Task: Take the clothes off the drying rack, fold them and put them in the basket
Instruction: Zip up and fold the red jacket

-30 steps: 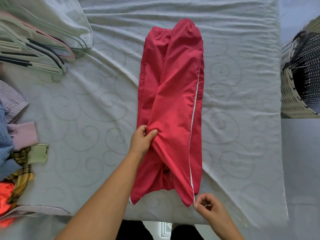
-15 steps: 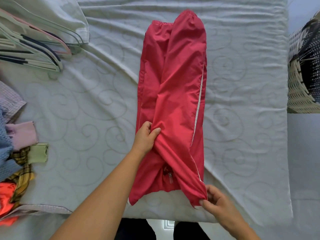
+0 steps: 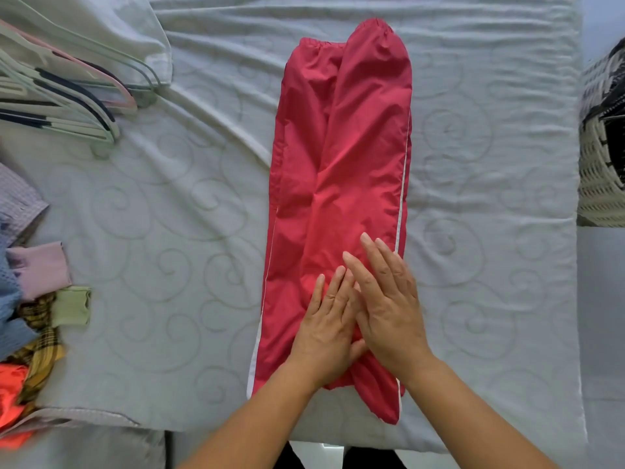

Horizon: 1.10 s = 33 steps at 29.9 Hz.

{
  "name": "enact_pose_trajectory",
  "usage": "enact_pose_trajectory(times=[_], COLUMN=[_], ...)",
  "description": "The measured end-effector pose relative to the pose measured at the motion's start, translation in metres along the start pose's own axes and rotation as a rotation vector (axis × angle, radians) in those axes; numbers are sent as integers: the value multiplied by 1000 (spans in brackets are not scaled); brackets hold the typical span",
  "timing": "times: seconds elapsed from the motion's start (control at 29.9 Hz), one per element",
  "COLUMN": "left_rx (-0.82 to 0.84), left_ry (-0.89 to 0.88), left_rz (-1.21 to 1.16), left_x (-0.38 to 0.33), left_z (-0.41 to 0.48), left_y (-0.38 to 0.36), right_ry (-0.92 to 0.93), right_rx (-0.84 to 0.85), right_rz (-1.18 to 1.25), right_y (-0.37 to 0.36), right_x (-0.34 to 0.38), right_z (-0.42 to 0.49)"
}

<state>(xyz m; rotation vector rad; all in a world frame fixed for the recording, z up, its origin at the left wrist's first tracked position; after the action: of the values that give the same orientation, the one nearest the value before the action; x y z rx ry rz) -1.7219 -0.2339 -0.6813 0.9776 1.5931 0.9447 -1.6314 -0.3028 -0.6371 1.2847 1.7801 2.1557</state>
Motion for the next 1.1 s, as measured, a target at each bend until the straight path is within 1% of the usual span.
enact_pose_trajectory(times=[0.03, 0.07, 0.17, 0.23, 0.33, 0.37, 0.4, 0.43, 0.47, 0.5, 0.53, 0.57, 0.6, 0.63, 0.67, 0.74, 0.8, 0.9, 0.94, 0.97, 1.0, 1.04, 1.07, 1.1], left_rx=[67, 123, 160, 160, 199, 161, 88, -8, -105, -192, -264, -297, -283, -217, -137, -1, 72, 136, 127, 66, -18, -85, -100, -57], left_ry=[32, 72, 132, 145, 161, 137, 119, 130, 181, 280, 430, 606, 757, 861, 900, 887, 897, 933, 932, 889, 780, 586, 354, 129], left_rz=[37, 50, 82, 89, 54, 11, -78, -193, -313, -412, -516, -658, -817, -937, -978, -993, -1058, -1194, -1210, -1149, -971, -690, -368, -94], left_x=[-1, 0, 5, 6, 4, 4, 5, 10, 20, 34, 52, 70, 84, 95, 103, 107, 108, 104, 104, 105, 112, 123, 133, 143], left_z=[-1, -1, 3, 5, 11, 9, 6, 0, -5, -13, -22, -30, -33, -31, -27, -13, -5, -9, -10, -13, -17, -19, -20, -19], left_y=[-10, -18, -39, -46, -35, -26, -15, -3, 10, 22, 30, 37, 42, 44, 43, 42, 41, 35, 33, 34, 37, 40, 44, 47], right_ry=[3, -32, -122, -96, -60, -55, -59, -68, -74, -69, -40, 14, 93, 184, 277, 429, 515, 539, 528, 511, 500, 497, 508, 533], right_rx=[36, 79, 222, 268, 278, 268, 245, 209, 162, 117, 84, 73, 81, 110, 159, 281, 375, 489, 513, 519, 498, 465, 433, 415], right_rz=[-89, -174, -354, -420, -420, -398, -358, -297, -226, -170, -149, -162, -196, -234, -269, -324, -380, -453, -444, -419, -386, -363, -357, -363], right_y=[-16, -31, -59, -67, -63, -59, -53, -45, -35, -26, -19, -12, -7, -5, -5, -6, -5, 1, 3, 6, 9, 11, 14, 16], right_x=[-12, -28, -72, -85, -81, -79, -77, -75, -76, -78, -81, -83, -85, -88, -90, -93, -101, -114, -114, -112, -109, -106, -104, -104], right_z=[12, 24, 39, 41, 48, 48, 47, 45, 40, 32, 22, 11, 2, -5, -10, -12, -9, 2, 4, 5, 6, 7, 8, 10])
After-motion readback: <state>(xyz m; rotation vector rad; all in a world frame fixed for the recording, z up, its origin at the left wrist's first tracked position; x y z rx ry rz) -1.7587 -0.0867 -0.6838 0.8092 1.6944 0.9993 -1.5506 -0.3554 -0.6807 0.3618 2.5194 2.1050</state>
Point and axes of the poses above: each hand's wrist, its own z-axis towards the middle knuckle, its own y-axis out of the back of the hand, x = y × z, the point moved 2 cm from there along z, towards the middle knuckle, and after that the axes turned 5 degrees about x, right-handed, at the moved point
